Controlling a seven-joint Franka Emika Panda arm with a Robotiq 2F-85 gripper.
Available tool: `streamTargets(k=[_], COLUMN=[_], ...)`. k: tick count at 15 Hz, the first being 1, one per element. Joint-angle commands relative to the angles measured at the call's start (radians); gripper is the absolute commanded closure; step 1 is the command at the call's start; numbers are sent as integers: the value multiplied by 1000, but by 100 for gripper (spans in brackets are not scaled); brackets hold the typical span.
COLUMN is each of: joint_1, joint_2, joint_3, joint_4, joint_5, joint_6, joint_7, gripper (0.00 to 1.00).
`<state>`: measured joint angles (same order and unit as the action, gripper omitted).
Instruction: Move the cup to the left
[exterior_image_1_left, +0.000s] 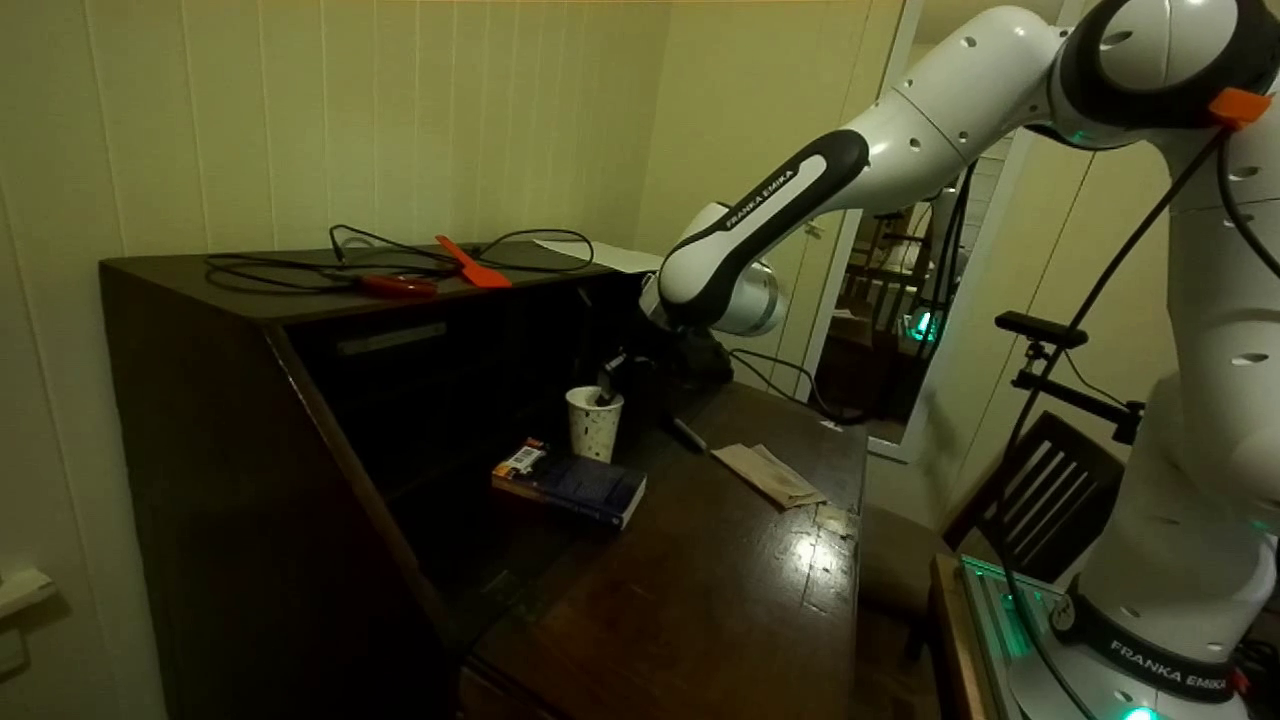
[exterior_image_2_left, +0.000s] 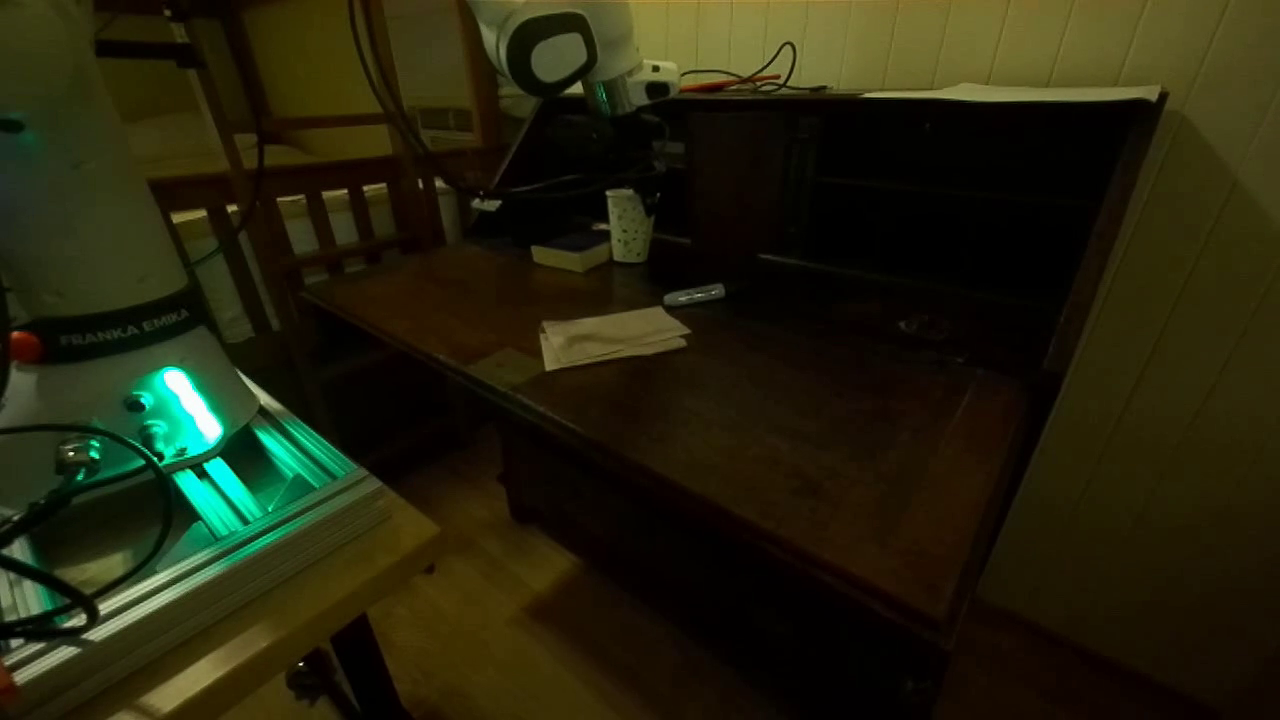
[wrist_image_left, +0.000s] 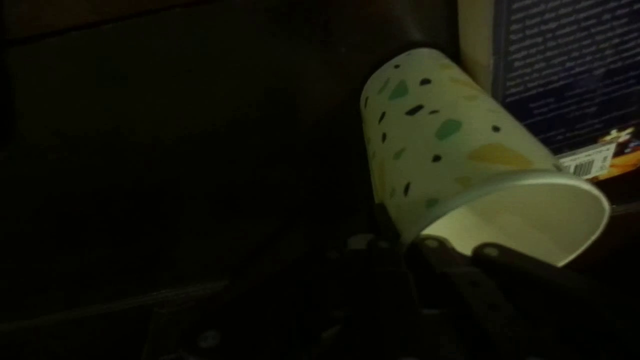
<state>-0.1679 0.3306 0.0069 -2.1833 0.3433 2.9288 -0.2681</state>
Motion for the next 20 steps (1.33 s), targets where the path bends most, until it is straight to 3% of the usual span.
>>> streamTargets(k=[1,10,20], joint_1=[12,-13,24], joint_2=[-24,-35,64], joint_3=[15,131,71], joint_4=[1,-1,152], joint_5=[-13,37,-13], joint_6=[-59,-33,23], joint_7=[-16,-56,164], gripper=[99,99,99])
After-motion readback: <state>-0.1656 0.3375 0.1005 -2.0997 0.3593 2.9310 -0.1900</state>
